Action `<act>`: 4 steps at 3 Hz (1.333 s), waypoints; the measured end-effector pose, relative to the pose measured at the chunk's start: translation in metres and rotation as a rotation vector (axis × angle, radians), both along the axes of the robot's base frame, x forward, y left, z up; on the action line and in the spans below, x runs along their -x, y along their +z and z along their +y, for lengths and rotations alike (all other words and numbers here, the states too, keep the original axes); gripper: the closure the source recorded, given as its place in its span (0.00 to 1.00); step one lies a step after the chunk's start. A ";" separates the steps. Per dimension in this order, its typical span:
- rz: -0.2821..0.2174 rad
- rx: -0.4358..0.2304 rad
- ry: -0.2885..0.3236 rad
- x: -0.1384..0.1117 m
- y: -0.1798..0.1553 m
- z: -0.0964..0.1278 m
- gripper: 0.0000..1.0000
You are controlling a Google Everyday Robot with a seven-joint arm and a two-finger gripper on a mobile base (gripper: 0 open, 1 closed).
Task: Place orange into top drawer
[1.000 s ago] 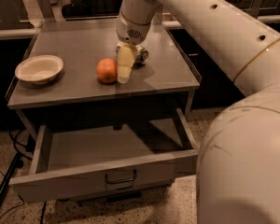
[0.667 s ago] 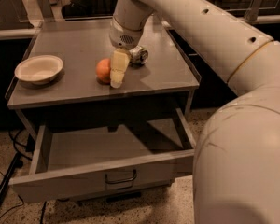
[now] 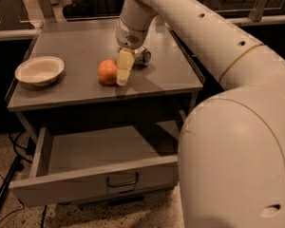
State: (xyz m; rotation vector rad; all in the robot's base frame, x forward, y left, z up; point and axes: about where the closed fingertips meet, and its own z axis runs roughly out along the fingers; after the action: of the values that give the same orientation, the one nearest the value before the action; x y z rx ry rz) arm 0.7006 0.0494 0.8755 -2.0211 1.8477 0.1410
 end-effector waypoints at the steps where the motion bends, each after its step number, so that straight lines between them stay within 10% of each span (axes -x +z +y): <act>1: 0.006 -0.007 0.026 0.000 0.001 0.012 0.00; 4: 0.034 -0.042 0.081 0.012 0.005 0.037 0.00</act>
Offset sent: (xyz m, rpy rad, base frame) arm -0.0092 0.0243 0.0214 0.0083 0.0038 0.0621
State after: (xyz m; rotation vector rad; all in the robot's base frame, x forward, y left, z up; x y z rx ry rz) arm 0.6884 0.0867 0.8810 -2.0773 1.7685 0.2367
